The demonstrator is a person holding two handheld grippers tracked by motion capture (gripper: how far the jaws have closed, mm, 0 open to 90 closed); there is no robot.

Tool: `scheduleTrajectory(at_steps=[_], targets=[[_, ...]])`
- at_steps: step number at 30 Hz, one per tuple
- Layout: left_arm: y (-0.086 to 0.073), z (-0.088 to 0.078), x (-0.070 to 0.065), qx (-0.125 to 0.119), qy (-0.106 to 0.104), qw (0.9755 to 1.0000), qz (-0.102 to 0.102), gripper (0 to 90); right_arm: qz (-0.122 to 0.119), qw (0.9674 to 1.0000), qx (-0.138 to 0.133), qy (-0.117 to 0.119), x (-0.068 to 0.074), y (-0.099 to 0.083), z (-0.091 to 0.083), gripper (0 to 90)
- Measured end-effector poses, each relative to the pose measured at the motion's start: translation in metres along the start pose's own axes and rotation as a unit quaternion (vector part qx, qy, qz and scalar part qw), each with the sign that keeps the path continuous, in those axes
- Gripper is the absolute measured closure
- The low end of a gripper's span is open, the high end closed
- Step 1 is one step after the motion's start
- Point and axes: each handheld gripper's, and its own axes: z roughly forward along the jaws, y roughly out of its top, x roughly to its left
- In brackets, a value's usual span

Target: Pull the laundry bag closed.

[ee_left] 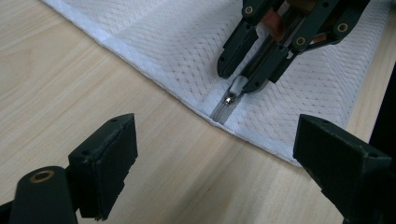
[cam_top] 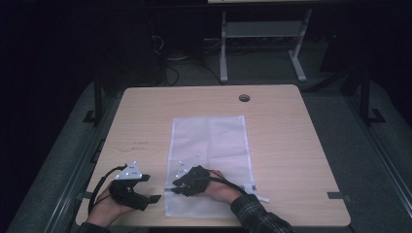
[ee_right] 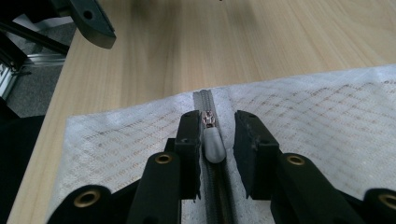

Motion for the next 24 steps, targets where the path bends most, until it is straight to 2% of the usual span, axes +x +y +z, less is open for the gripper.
scheduleTrajectory(at_steps=[3, 5, 10, 13, 16, 24], targets=[[0.0, 0.0, 0.0, 0.001, 0.0, 1.0, 0.001, 13.1, -0.008, 0.9999, 0.0, -0.007, 0.0, 0.0, 0.0, 75.2], [0.0, 0.0, 0.0, 0.003, 0.0, 1.0, 0.002, 13.2, -0.028, 0.9995, 0.002, -0.014, 0.002, 0.0, 0.0, 78.6], [0.0, 0.0, 0.0, 0.005, 0.002, 1.0, 0.003, 13.2, -0.038, 0.9991, 0.001, -0.016, 0.003, -0.001, 0.0, 80.3], [0.0, 0.001, 0.0, 0.005, 0.002, 1.0, 0.002, 13.2, -0.033, 0.9994, 0.002, -0.01, 0.003, 0.0, 0.0, 80.8], [0.0, 0.001, 0.0, 0.008, 0.001, 1.0, 0.002, 13.2, -0.022, 0.9997, -0.009, -0.001, 0.003, 0.003, -0.005, 81.0], [0.001, 0.005, -0.002, 0.012, -0.008, 0.9999, 0.003, 14.0, -0.012, 0.9997, -0.02, 0.01, 0.002, 0.011, -0.016, 81.5]])
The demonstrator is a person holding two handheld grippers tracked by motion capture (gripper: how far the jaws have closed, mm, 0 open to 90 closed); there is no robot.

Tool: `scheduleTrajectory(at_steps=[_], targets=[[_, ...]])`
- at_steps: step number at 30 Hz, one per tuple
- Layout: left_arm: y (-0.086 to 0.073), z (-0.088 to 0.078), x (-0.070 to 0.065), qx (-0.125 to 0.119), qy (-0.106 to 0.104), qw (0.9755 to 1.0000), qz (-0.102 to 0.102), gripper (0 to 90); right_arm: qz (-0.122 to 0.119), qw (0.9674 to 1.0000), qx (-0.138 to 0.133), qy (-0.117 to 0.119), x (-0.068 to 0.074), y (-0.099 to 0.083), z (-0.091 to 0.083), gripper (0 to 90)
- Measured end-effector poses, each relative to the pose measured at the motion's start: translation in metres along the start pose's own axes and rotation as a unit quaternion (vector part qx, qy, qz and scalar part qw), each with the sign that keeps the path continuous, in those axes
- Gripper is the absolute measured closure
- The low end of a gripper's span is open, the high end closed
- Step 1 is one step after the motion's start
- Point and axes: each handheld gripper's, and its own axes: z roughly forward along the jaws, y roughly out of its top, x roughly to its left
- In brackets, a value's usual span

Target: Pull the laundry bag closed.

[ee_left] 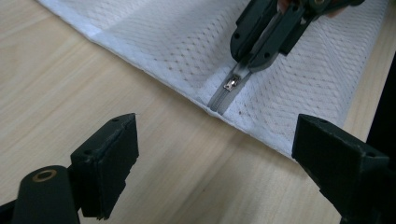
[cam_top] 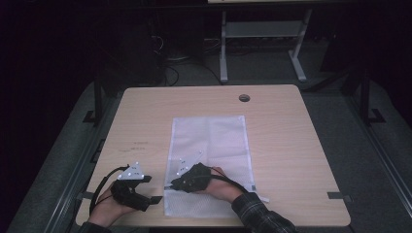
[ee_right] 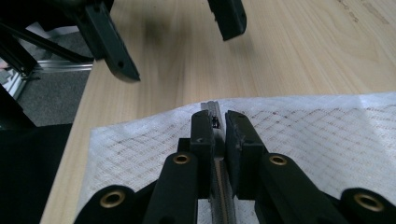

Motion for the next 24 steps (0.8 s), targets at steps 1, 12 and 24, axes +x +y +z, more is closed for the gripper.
scheduleTrajectory(at_steps=[1, 12, 24], targets=[[0.0, 0.001, 0.0, 0.002, -0.003, 1.0, 0.001, 14.1, 0.003, 1.0, -0.001, 0.001, 0.0, 0.0, -0.001, 81.5], [0.007, 0.017, 0.005, 0.002, -0.054, 0.9979, -0.037, 26.0, 0.003, 0.9998, -0.02, 0.006, 0.0, 0.005, -0.013, 81.6], [0.013, 0.022, 0.009, 0.002, -0.106, 0.9923, -0.064, 69.2, 0.005, 0.9995, -0.029, 0.011, 0.001, 0.006, -0.02, 81.5]])
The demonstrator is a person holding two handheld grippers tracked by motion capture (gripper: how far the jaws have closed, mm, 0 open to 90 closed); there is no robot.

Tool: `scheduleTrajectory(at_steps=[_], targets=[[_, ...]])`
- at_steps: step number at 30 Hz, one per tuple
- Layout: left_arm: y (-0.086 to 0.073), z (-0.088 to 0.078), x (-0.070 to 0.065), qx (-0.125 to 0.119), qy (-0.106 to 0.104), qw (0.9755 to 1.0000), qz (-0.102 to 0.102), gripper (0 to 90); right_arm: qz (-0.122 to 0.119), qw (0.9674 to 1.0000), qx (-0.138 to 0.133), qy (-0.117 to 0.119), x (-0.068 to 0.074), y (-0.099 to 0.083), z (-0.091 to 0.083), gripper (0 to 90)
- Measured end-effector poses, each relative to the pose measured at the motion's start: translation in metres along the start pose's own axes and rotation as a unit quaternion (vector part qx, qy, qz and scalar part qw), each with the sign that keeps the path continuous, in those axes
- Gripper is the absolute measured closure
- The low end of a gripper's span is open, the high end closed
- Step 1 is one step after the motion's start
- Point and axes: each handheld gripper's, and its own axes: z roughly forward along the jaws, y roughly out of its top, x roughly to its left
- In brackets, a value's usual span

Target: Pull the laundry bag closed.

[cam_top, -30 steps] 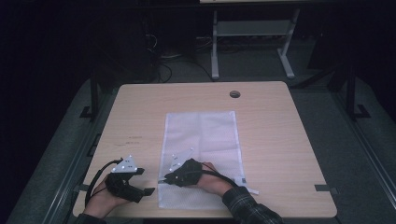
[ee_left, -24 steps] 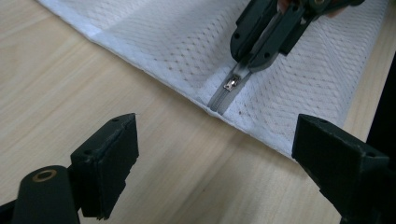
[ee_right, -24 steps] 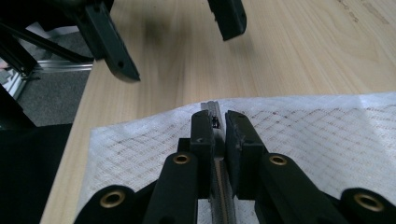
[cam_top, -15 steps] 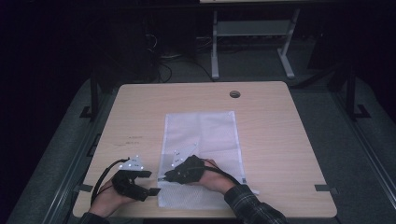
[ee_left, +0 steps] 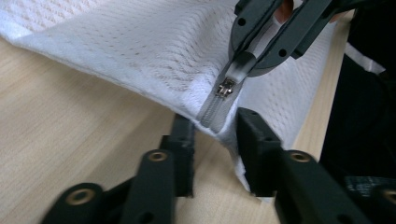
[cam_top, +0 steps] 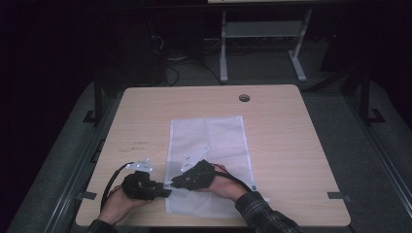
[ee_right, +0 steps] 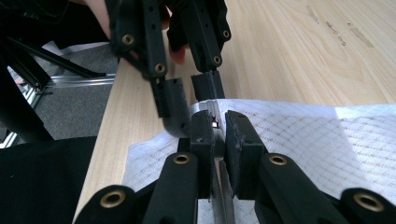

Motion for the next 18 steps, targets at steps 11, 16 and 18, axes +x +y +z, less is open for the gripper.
scheduleTrajectory(at_steps=[11, 16, 18], targets=[[0.002, -0.001, -0.001, 0.011, -0.011, 0.9999, 0.0, 85.2, -0.009, 0.9999, 0.013, 0.003, 0.003, -0.006, 0.006, 79.4], [0.003, -0.001, -0.001, 0.01, -0.01, 0.9999, -0.001, 85.3, -0.015, 0.9996, 0.024, 0.002, 0.005, -0.01, 0.011, 71.8], [0.003, -0.001, -0.001, 0.011, -0.011, 0.9999, 0.0, 85.3, -0.019, 0.9994, 0.028, 0.0, 0.006, -0.01, 0.013, 75.3]])
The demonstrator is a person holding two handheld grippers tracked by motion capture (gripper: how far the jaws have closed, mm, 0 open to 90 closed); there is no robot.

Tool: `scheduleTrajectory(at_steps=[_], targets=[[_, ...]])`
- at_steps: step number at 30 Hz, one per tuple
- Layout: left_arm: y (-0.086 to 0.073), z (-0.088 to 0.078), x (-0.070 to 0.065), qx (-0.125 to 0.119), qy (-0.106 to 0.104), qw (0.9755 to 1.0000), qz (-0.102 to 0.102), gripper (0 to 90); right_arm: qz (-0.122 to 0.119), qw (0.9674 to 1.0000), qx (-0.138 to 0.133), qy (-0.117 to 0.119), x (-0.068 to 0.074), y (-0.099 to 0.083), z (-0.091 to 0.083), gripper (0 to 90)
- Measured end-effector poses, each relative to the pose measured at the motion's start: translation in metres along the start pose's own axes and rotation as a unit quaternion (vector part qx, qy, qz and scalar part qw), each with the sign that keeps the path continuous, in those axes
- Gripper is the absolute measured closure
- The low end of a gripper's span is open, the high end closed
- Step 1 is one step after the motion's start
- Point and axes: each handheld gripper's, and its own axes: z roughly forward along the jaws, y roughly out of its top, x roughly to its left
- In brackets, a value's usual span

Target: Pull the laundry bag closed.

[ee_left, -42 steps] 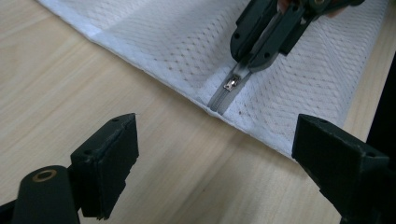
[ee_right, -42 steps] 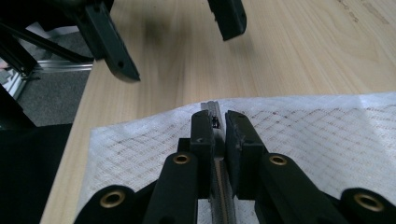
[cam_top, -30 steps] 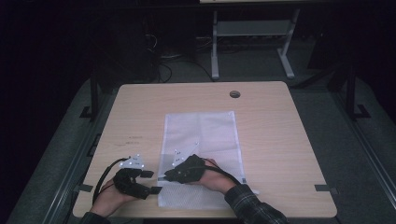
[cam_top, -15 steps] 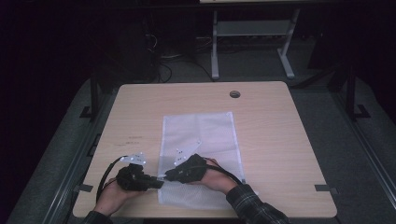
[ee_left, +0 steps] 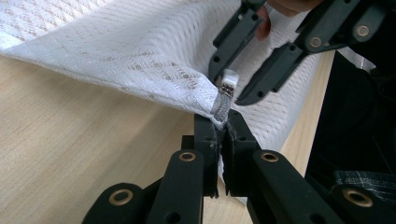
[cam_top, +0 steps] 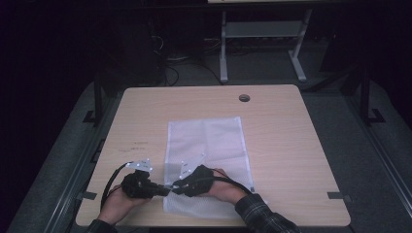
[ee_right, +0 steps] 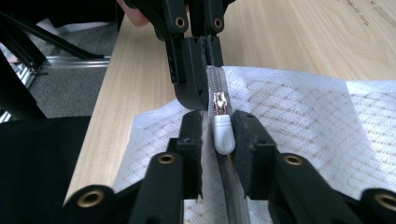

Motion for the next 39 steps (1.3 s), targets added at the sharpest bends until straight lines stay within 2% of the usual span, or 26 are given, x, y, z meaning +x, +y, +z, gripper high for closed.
scheduleTrajectory(at_steps=[3, 12, 22, 39], targets=[[0.0, 0.0, -0.001, 0.0, 0.001, 1.0, 0.001, 85.3, -0.004, 1.0, 0.004, -0.001, 0.0, 0.0, 0.0, 79.3], [0.001, 0.0, -0.001, 0.004, 0.009, 0.9999, 0.004, 85.5, -0.004, 1.0, -0.005, 0.0, -0.001, 0.001, -0.006, 81.3], [0.001, 0.0, -0.002, 0.014, 0.013, 0.9998, 0.004, 86.2, -0.006, 0.9999, 0.011, 0.003, -0.001, 0.001, -0.007, 81.8], [0.001, -0.001, -0.001, 0.013, 0.011, 0.9998, 0.001, 86.4, -0.008, 0.9999, 0.013, 0.0, 0.0, 0.0, -0.011, 81.9]])
